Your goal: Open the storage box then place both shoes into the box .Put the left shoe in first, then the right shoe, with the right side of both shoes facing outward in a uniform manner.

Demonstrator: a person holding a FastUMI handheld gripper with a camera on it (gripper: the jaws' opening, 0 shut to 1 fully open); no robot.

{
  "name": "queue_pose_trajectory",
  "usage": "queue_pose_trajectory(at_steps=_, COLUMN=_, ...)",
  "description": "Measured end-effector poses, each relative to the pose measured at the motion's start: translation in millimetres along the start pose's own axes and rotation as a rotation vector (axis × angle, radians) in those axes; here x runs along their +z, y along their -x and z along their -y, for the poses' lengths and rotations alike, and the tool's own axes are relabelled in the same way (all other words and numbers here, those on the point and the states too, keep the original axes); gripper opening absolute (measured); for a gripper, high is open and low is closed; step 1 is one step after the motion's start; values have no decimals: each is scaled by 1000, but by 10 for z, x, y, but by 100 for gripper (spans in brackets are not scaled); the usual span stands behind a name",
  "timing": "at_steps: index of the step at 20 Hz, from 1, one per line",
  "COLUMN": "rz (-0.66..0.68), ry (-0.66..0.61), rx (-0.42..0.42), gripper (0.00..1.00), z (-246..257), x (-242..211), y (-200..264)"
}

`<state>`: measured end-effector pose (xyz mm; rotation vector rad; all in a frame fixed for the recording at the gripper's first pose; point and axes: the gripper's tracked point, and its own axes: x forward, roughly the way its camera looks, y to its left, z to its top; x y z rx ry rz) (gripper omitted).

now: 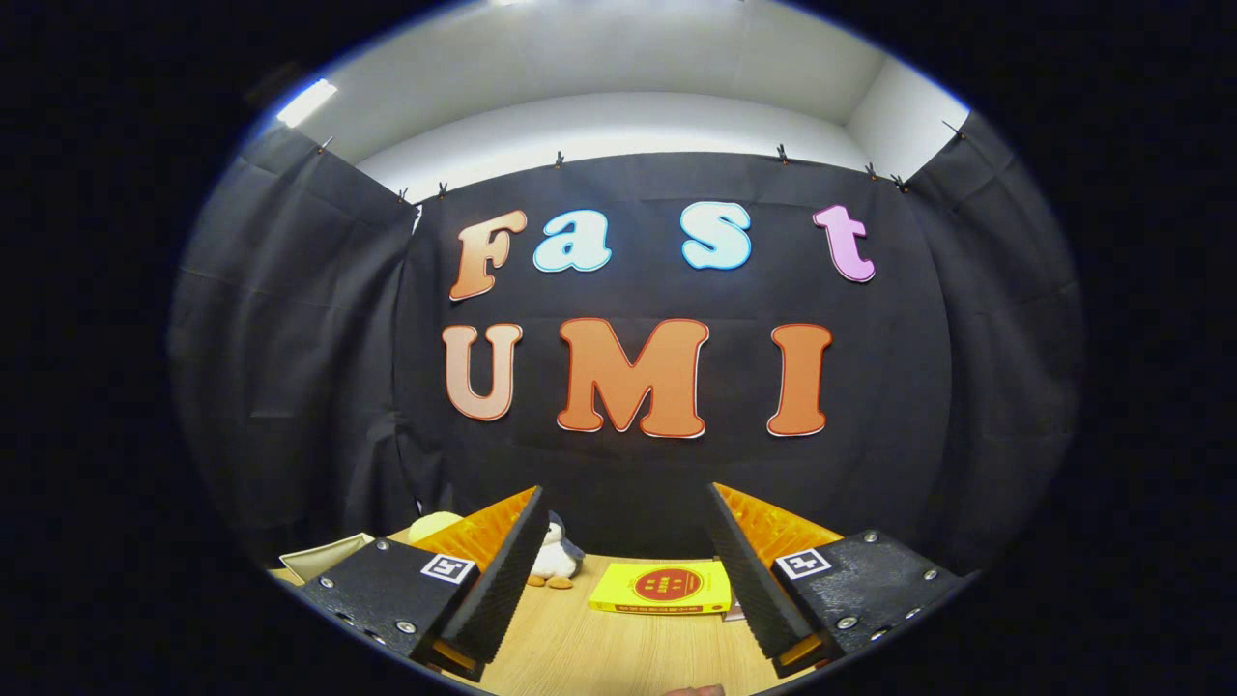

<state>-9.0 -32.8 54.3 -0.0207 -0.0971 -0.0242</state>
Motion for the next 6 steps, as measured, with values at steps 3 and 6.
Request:
queue_pose_trajectory(at_steps=3, rz=11, ry=-9, rx=11, gripper=97, z=-45, x=42, y=-20)
queue_pose_trajectory(at_steps=6, rz=27, ry=-9, rx=16, gripper=97, z=-88, x=113, y=-67)
